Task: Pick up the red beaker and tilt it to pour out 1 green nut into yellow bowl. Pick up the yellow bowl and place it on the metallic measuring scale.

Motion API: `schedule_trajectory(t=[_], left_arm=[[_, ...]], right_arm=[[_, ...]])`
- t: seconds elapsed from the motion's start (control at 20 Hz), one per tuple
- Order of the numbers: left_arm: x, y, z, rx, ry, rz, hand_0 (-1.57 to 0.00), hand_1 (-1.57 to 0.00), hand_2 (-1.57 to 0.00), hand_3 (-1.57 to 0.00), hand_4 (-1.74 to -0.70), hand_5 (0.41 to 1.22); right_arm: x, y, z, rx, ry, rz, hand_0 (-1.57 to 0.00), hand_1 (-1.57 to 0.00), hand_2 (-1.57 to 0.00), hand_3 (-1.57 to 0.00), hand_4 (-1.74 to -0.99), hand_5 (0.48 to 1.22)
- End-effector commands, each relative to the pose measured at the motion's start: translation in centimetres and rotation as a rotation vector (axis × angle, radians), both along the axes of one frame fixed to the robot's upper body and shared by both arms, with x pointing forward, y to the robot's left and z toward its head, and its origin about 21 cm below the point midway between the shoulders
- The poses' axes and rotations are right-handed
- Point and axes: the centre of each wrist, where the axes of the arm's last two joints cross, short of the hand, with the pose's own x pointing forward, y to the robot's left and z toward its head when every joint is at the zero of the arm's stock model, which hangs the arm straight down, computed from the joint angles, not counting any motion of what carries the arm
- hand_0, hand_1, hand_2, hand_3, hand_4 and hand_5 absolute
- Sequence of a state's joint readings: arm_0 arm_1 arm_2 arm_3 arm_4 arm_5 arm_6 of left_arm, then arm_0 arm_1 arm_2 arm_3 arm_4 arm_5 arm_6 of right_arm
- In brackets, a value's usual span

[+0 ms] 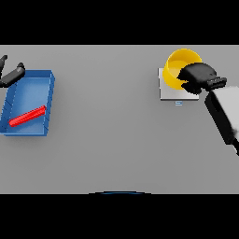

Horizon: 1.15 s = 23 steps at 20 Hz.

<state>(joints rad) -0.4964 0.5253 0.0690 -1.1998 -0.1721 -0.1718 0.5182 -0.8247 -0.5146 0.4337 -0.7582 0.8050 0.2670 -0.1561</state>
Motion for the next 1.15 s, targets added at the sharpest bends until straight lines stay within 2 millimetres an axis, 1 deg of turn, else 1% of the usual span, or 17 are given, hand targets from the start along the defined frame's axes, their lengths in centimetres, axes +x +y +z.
schedule_trajectory(t=[0.0,0.1,0.15,0.2,0.25,0.3,0.35,0.4,0.5,0.55,0.6,0.65,0.7,0.75,0.85,0.95,1.1], left_arm=[[-0.12,0.15,0.05,-0.002,-0.002,-0.004,0.00,0.00,0.00,0.00,-0.85,0.799],[-0.03,0.25,-0.12,-0.001,0.007,-0.008,0.00,0.00,0.00,0.00,-0.84,0.788],[-0.19,0.03,-0.48,-0.001,0.005,-0.014,0.00,0.00,0.00,0.00,-0.84,0.783],[-0.20,0.07,-0.18,0.002,0.004,-0.011,0.00,0.00,0.00,0.00,-0.84,0.780],[0.09,0.02,-0.22,0.008,0.013,-0.005,0.00,0.00,0.00,0.00,-0.84,0.779],[-0.02,0.08,-0.12,0.006,0.004,-0.012,0.00,0.00,0.00,0.00,-0.84,0.775],[-0.16,0.19,-0.26,-0.002,-0.001,-0.014,0.00,0.00,0.00,0.00,-0.84,0.773],[0.00,0.10,-0.35,-0.007,0.010,-0.013,0.00,0.00,0.00,0.00,-0.84,0.774],[-0.27,0.12,0.05,-0.006,0.005,-0.012,0.00,0.00,0.00,0.00,-0.83,0.768],[-0.09,0.16,0.07,-0.015,0.009,-0.012,0.00,0.00,0.00,0.00,-0.84,0.764],[-0.39,0.23,-0.60,-0.025,0.010,-0.017,0.00,0.00,0.00,0.00,-0.84,0.764],[-0.29,0.27,-0.36,-0.018,0.013,-0.013,0.00,0.00,0.00,0.00,-0.84,0.760],[-0.23,0.23,-0.29,-0.009,0.010,-0.014,0.00,0.00,0.00,0.00,-0.83,0.754],[-0.26,0.19,-0.54,-0.006,0.010,-0.012,0.00,0.00,0.00,0.00,-0.83,0.749],[-0.14,-0.26,-0.17,-0.011,0.004,-0.014,0.00,0.00,0.00,0.00,-0.83,0.752],[-0.05,-0.19,0.01,-0.012,0.004,-0.009,0.00,0.00,0.00,0.00,-0.84,0.755],[-0.22,-0.29,0.00,-0.013,-0.002,-0.021,0.00,0.00,0.00,0.00,-0.83,0.760]], right_arm=[[0.05,-0.11,-0.07,-0.002,0.007,0.001,-1.57,-1.57,-1.38,-1.40,-1.741,1.221],[-0.05,0.19,-0.60,0.005,0.029,0.003,-1.57,-1.57,-1.38,-1.42,-1.741,1.221],[0.05,-0.11,-0.50,0.010,0.027,0.013,-1.57,-1.57,-1.37,-1.45,-1.741,1.221],[0.02,-0.20,-0.50,0.006,0.026,0.003,-1.57,-1.57,-1.40,-1.38,-1.741,1.221],[-0.05,-0.16,-0.62,0.011,0.025,-0.003,-1.57,-1.50,-1.44,-1.25,-1.741,1.221],[0.06,-0.19,-0.62,0.004,0.036,-0.007,-1.56,-1.43,-1.34,-1.11,-1.682,1.221],[0.08,-0.18,-0.58,0.001,0.035,-0.017,-1.47,-1.28,-1.18,-0.96,-1.632,1.145],[0.02,-0.24,-0.53,0.022,0.044,-0.018,-1.33,-1.12,-1.01,-0.82,-1.592,1.074],[0.17,-0.28,-0.43,0.041,0.069,-0.048,-0.95,-0.81,-0.71,-0.58,-1.535,0.965],[0.17,-0.39,-0.33,0.046,0.078,-0.054,-0.76,-0.67,-0.58,-0.48,-1.513,0.923],[0.12,-0.45,-0.31,0.057,0.089,-0.062,-0.61,-0.56,-0.47,-0.39,-1.496,0.890],[0.33,-0.29,-0.09,0.057,0.084,-0.068,-0.48,-0.46,-0.38,-0.32,-1.485,0.863],[0.20,-0.42,-0.43,0.052,0.091,-0.057,-0.39,-0.38,-0.30,-0.26,-1.476,0.847],[0.21,-0.33,-0.42,0.048,0.094,-0.056,-0.31,-0.30,-0.24,-0.21,-1.461,0.833],[0.27,0.12,-0.51,0.025,0.100,-0.043,-0.20,-0.19,-0.15,-0.13,-1.435,0.817],[0.15,-0.35,-0.80,0.006,0.118,-0.060,-0.13,-0.12,-0.10,-0.08,-1.409,0.804],[0.13,-0.10,-0.37,0.008,0.120,-0.056,-0.06,-0.06,-0.05,-0.04,-1.390,0.779]])
